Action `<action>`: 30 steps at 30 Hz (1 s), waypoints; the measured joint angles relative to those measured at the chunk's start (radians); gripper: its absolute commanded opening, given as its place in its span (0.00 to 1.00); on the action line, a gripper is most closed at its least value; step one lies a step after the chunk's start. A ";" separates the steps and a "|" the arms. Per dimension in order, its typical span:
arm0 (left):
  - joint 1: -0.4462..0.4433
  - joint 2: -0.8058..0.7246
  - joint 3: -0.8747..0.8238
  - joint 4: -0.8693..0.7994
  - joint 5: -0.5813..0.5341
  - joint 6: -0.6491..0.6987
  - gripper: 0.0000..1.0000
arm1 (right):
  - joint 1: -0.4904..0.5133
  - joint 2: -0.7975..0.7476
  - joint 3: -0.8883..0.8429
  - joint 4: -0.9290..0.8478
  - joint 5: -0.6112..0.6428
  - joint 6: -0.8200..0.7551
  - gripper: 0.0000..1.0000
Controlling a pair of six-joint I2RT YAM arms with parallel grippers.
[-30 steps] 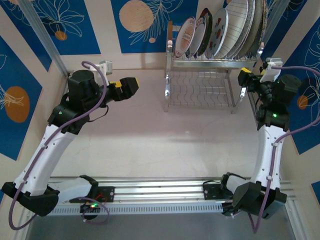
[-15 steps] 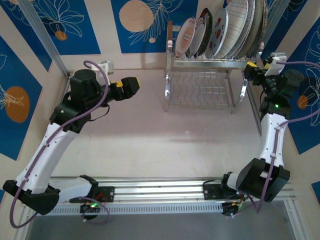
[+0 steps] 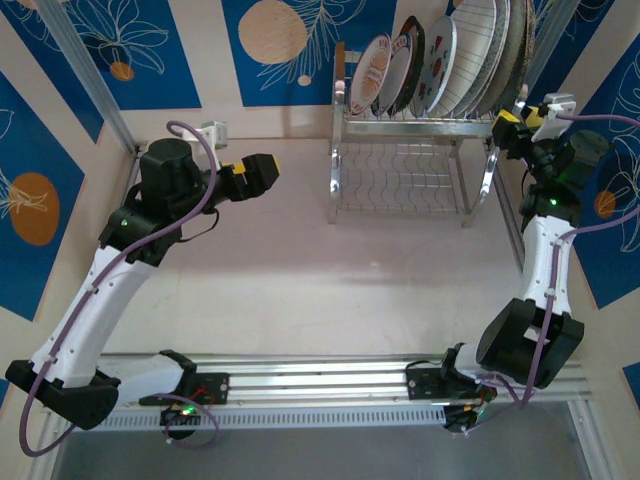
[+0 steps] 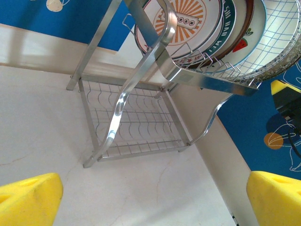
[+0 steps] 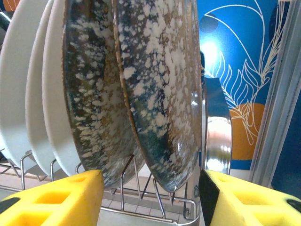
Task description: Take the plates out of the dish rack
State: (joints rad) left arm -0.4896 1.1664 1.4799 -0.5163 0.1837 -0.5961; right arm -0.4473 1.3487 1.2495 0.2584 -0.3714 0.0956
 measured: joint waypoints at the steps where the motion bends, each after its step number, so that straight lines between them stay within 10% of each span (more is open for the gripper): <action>1: 0.000 0.000 0.000 0.000 0.000 0.000 1.00 | 0.000 0.004 0.002 0.009 0.000 0.003 0.56; 30: 0.000 0.015 0.008 0.003 0.000 -0.030 1.00 | 0.036 0.113 0.114 0.045 0.036 0.006 0.48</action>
State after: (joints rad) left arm -0.4896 1.1812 1.4876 -0.5129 0.1833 -0.6262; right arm -0.4114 1.4612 1.3632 0.3038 -0.3351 0.1017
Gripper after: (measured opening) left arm 0.999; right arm 0.492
